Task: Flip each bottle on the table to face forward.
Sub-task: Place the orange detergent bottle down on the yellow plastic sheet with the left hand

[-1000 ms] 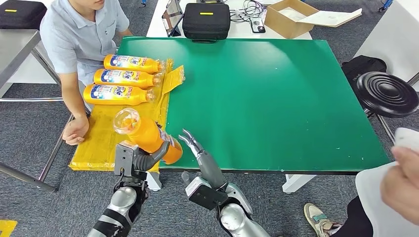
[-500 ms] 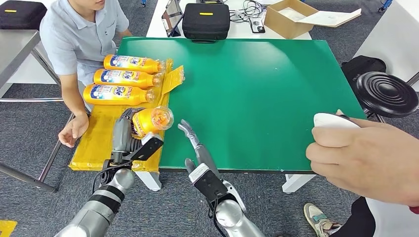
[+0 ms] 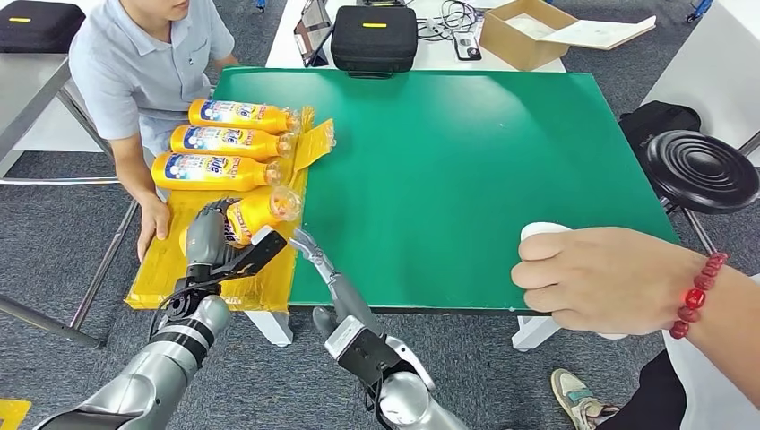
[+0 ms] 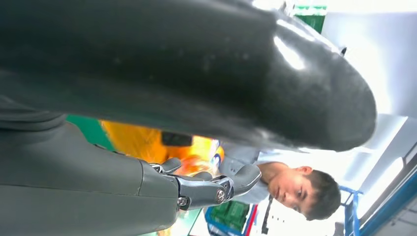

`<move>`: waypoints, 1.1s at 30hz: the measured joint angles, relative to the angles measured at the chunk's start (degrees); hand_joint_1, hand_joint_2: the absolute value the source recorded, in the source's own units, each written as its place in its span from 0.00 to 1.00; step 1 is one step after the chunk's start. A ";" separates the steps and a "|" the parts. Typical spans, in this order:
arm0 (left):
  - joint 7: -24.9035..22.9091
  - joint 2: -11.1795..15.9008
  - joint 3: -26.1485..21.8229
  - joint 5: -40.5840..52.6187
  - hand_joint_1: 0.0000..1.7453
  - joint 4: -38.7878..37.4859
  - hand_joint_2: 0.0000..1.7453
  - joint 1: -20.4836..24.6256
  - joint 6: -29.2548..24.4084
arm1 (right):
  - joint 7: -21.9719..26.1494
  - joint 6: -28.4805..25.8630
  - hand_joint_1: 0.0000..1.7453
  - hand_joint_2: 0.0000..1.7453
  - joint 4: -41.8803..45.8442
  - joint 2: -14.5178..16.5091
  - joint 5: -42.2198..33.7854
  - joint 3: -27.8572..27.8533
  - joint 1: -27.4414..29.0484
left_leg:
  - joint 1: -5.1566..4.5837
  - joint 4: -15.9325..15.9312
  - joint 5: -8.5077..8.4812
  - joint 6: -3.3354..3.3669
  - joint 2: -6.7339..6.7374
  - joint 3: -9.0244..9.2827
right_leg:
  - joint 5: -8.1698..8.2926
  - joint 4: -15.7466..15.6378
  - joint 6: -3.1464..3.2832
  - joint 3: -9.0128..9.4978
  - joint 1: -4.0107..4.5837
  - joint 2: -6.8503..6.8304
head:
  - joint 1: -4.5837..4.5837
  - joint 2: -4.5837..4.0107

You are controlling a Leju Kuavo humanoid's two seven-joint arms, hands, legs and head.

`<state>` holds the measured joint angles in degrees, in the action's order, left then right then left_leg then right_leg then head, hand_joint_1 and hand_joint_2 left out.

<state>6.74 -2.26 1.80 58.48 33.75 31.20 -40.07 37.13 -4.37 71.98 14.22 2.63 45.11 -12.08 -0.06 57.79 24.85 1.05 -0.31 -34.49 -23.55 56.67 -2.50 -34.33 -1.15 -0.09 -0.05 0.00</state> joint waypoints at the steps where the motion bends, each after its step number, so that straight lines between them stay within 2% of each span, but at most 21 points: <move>1: -1.92 0.27 0.01 1.91 1.00 -1.13 1.00 0.57 -0.03 | -0.07 0.00 0.00 0.00 0.01 -0.08 -0.22 0.24 0.00 | 0.00 0.00 0.00 0.00 0.00 0.00 | 0.00 0.00 0.00 0.00 0.00 0.00 | 0.00 0.00; 5: -9.36 1.35 0.45 8.46 1.00 -5.62 1.00 2.89 0.78 | -0.28 -0.32 0.00 0.00 0.00 -0.32 -1.18 0.89 -0.03 | 0.00 0.00 0.00 0.00 0.01 0.04 | 0.00 0.01 0.00 0.02 0.01 0.00 | -0.01 0.00; 11: -16.36 2.62 2.73 14.89 1.00 -10.47 1.00 5.58 5.96 | -0.75 -0.26 0.00 0.00 -0.05 -0.34 -1.80 1.46 -0.25 | 0.01 -0.02 0.00 0.00 0.02 0.08 | 0.00 0.02 0.00 0.06 0.01 0.00 | -0.01 0.00; 19: -17.36 3.10 4.47 15.94 1.00 -12.78 1.00 6.83 7.91 | -0.93 -0.21 0.00 0.00 -0.23 -0.34 -1.94 1.91 -0.32 | 0.00 -0.02 0.00 0.00 0.01 0.18 | 0.00 0.02 0.00 0.15 0.01 0.01 | -0.01 0.00; 20: -17.33 3.13 4.59 15.95 0.97 -12.93 1.00 6.94 8.37 | -0.97 -0.20 0.00 0.00 -0.27 -0.34 -1.96 1.93 -0.34 | 0.00 -0.02 0.00 -0.01 0.02 0.20 | 0.00 0.02 0.00 0.16 0.01 0.01 | -0.01 0.00; 22: -16.90 3.17 4.87 15.85 0.60 -13.17 1.00 7.13 9.74 | -1.11 -0.16 0.00 0.00 -0.40 -0.34 -2.07 1.97 -0.38 | 0.00 -0.02 0.00 -0.01 0.02 0.24 | 0.00 0.02 0.01 0.20 0.01 0.01 | -0.01 0.00; 24: -15.94 3.17 5.03 15.50 0.13 -13.29 1.00 7.35 11.45 | -1.36 0.00 0.00 0.00 -0.57 -0.34 -2.33 1.97 -0.38 | 0.00 -0.02 0.01 -0.01 0.01 0.29 | 0.00 0.02 0.01 0.25 0.00 0.01 | -0.01 0.00; 25: -15.30 3.17 5.06 15.16 0.06 -13.29 1.00 7.47 12.38 | -1.51 0.11 0.00 0.00 -0.69 -0.34 -2.48 1.97 -0.39 | 0.00 -0.03 0.01 -0.02 0.01 0.32 | 0.00 0.02 0.01 0.28 0.01 0.01 | -0.01 0.00; 27: -13.44 3.14 5.09 13.95 0.00 -13.29 1.00 7.67 14.63 | -1.75 0.25 0.00 0.00 -1.02 -0.34 -2.65 1.97 -0.39 | 0.00 -0.03 0.02 -0.02 0.02 0.38 | 0.00 0.02 0.01 0.32 0.00 0.01 | -0.02 0.00; 33: -5.18 2.72 3.88 7.86 0.00 -13.16 1.00 8.22 24.23 | -1.86 0.30 0.00 0.00 -2.32 -0.34 -2.49 1.92 -0.39 | -0.02 -0.03 0.02 -0.02 0.01 0.48 | -0.01 0.02 0.01 0.44 -0.02 0.00 | -0.02 0.00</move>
<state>1.57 0.46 5.68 66.34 20.59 39.43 -15.84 35.27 -4.07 69.66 13.88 0.15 47.03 -12.48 -0.08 57.75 24.87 1.03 -0.30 -34.01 -23.56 56.69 -2.49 -33.88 -1.17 -0.09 -0.07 0.00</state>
